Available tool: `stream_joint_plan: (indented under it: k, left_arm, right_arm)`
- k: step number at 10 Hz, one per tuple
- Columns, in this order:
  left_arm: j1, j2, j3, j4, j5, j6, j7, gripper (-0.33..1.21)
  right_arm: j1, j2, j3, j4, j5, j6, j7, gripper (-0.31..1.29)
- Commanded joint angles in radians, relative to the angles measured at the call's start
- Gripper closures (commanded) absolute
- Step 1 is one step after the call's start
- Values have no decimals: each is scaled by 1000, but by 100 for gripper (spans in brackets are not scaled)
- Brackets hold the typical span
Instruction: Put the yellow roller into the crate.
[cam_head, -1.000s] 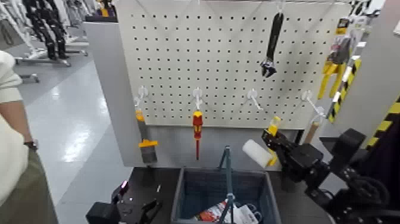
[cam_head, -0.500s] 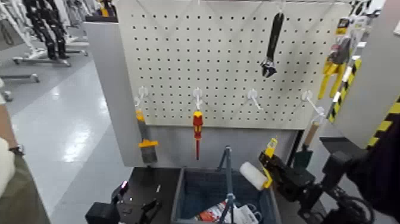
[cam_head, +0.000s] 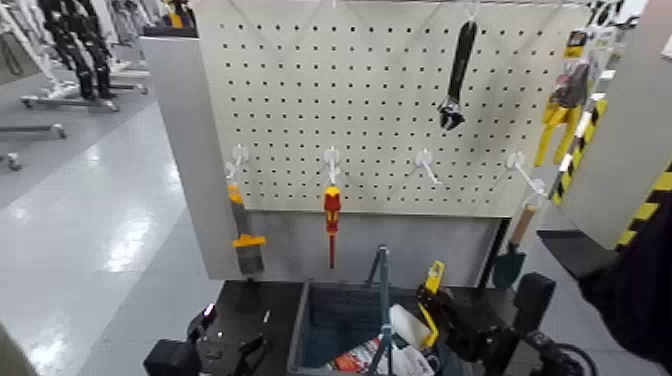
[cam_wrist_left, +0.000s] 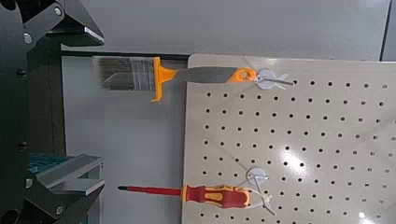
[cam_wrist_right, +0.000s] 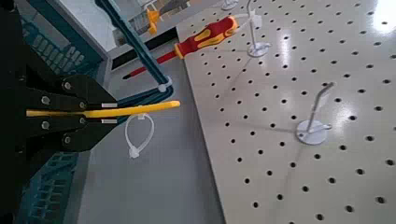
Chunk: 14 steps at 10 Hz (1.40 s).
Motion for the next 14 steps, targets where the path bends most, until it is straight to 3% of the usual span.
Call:
stream_joint_plan:
  k: [1, 4, 5, 6, 7, 11, 14]
  left_arm:
    - [-2, -1, 1, 1, 0, 0, 0, 22]
    - [-3, -3, 0, 5, 0, 0, 0, 22]
    - [-3, -1, 0, 5, 0, 0, 0, 22]
    - [-3, -3, 0, 6, 0, 0, 0, 22]
    - [-5, -3, 0, 6, 0, 0, 0, 22]
    - [-5, -3, 0, 8, 0, 0, 0, 22]
    - [-5, -3, 1, 8, 0, 0, 0, 22]
  right_arm:
    - [-7, 0, 6, -2, -15, 68, -15, 127]
    - [-15, -5, 12, 6, -35, 80, -18, 119]
    - [-15, -5, 10, 3, -37, 85, -13, 90]
    - [-15, -6, 4, -3, -35, 85, -10, 33]
    - [-15, -9, 0, -19, -15, 89, -9, 1]
    - [-4, -9, -26, -83, 72, 94, -29, 5]
    - [36, 2, -28, -140, 146, 14, -79, 6]
